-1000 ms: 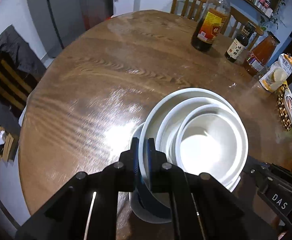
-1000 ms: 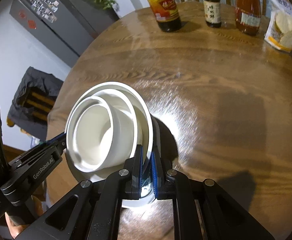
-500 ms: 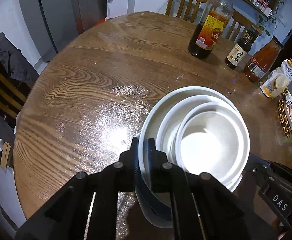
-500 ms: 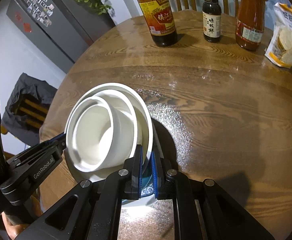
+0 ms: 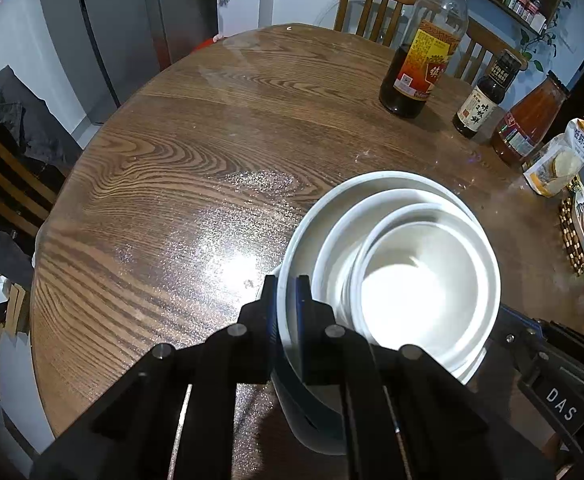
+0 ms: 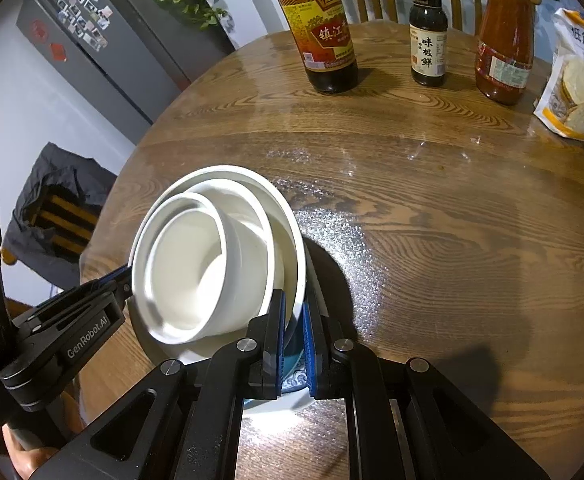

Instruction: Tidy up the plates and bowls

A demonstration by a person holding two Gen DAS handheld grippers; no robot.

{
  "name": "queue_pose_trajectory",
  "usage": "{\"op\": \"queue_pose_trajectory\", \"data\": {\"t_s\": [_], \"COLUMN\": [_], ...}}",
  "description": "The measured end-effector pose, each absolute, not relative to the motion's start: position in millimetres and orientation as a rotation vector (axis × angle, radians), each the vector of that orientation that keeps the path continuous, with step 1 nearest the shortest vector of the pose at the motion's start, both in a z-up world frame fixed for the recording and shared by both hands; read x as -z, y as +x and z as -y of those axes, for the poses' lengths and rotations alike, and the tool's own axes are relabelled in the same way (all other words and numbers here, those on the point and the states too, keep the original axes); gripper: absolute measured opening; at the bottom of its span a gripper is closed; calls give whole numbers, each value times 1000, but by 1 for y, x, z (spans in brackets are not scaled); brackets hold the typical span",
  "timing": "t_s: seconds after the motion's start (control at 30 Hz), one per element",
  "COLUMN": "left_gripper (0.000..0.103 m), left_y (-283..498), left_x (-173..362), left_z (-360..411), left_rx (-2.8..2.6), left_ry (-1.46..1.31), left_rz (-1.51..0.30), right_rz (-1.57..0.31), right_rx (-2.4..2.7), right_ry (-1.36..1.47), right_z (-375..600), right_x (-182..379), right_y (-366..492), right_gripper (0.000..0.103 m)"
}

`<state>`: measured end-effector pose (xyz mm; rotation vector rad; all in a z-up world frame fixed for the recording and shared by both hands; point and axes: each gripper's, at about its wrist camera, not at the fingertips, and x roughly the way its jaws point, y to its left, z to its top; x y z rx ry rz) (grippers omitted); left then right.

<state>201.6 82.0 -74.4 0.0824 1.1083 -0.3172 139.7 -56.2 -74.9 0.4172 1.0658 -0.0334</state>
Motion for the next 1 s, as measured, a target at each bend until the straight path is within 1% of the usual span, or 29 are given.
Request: {"op": "queue_pose_trajectory", "data": {"t_s": [1.0], "left_gripper": [6], "left_y": [201], "left_x": [75], "left_z": [-79], "left_rx": [289], "left_ry": [113], "left_rz": [-1124], "right_rz": [-1077], "right_rx": [34], "right_ry": [394], "right_z": [54], "right_x": [74], "right_y": [140], "right_gripper": [12]}}
